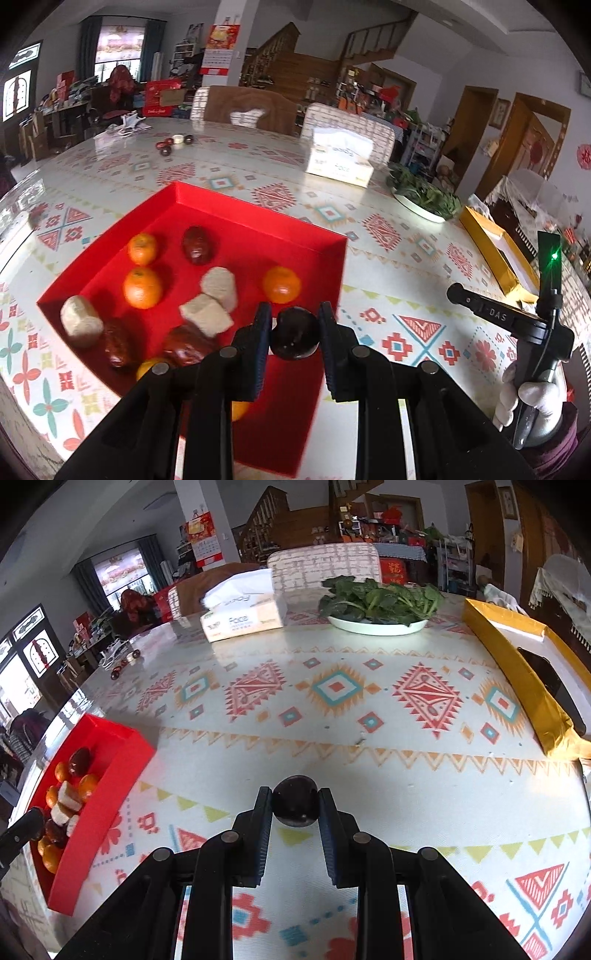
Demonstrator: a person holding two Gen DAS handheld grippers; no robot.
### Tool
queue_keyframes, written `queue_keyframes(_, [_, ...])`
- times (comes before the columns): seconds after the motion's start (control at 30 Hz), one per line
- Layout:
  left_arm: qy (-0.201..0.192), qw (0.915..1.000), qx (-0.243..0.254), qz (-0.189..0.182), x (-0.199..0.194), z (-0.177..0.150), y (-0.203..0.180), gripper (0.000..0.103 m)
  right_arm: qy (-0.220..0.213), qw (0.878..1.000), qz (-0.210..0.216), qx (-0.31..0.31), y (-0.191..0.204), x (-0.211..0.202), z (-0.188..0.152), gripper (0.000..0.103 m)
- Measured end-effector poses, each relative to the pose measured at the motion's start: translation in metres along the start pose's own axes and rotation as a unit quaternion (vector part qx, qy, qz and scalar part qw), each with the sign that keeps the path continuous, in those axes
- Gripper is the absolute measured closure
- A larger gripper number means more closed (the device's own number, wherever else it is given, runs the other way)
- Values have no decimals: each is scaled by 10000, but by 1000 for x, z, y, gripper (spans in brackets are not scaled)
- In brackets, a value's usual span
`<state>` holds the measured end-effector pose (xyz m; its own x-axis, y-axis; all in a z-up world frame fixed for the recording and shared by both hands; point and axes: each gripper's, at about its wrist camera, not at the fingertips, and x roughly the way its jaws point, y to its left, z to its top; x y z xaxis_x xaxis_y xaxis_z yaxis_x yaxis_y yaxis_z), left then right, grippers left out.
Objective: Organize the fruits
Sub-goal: 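Grasp a small dark round date with each tool from the table, then carry both dark dates over the red tray and open both tools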
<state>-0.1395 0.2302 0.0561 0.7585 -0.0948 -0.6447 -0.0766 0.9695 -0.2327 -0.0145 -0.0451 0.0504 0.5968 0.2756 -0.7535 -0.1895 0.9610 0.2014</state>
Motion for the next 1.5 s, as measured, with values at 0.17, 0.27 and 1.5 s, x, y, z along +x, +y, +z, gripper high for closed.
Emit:
queue_keyframes(0.17, [-80, 9999, -92, 66, -6, 0, 11, 79, -42, 9993, 198, -316, 34, -6, 3, 76])
queue_keyframes(0.27, [-92, 9999, -122, 79, -8, 0, 14, 79, -72, 9981, 358, -498, 54, -11, 3, 76])
queue_keyframes(1.5, [61, 9934, 433, -1057, -13, -5, -50, 79, -670, 9956, 386, -535, 49, -76, -74, 76])
